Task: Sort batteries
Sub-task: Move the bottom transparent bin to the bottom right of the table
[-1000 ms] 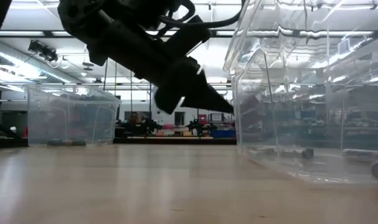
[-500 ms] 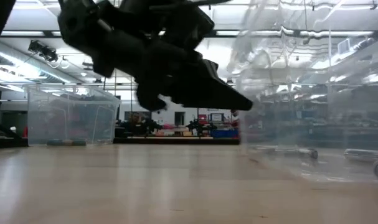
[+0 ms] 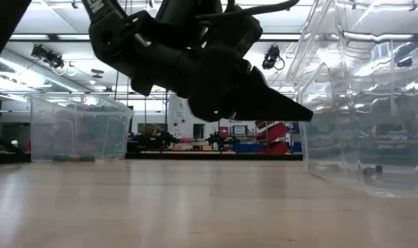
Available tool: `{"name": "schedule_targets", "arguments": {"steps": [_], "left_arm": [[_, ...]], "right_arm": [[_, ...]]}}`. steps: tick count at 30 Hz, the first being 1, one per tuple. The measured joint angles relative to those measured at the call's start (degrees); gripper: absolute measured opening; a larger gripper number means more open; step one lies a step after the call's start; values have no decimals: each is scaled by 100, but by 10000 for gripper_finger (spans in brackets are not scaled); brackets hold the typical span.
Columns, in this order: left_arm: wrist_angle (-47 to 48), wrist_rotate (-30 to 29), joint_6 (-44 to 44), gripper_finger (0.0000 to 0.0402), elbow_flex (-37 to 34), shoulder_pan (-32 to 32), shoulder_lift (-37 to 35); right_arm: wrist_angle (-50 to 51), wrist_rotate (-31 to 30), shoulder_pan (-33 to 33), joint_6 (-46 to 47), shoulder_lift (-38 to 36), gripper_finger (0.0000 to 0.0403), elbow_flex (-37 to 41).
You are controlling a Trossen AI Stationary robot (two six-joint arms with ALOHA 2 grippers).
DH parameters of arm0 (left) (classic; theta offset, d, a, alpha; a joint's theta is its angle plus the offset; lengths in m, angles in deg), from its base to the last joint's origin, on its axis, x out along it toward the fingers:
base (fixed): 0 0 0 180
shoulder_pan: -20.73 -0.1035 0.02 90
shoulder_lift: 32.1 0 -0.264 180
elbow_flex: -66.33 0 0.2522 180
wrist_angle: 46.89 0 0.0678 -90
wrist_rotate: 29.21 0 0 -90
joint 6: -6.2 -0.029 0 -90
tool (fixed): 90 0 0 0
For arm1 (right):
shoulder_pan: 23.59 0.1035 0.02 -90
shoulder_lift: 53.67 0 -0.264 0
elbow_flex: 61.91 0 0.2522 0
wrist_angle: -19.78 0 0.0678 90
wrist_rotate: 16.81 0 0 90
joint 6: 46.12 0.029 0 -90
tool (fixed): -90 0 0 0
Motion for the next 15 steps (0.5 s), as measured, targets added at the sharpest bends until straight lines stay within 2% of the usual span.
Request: {"name": "schedule_targets", "arguments": {"steps": [8,11,15], "left_arm": [[106,241,17,0,-2,208,0],[-32,107,20,0,-2,220,0],[-476,-107,20,0,-1,125,70]], "right_arm": [[-3,0,0,-87,0,1,0],[-9,-10,0,-105,0,1,0],[-80,-408,0,-109,0,0,0]]}}
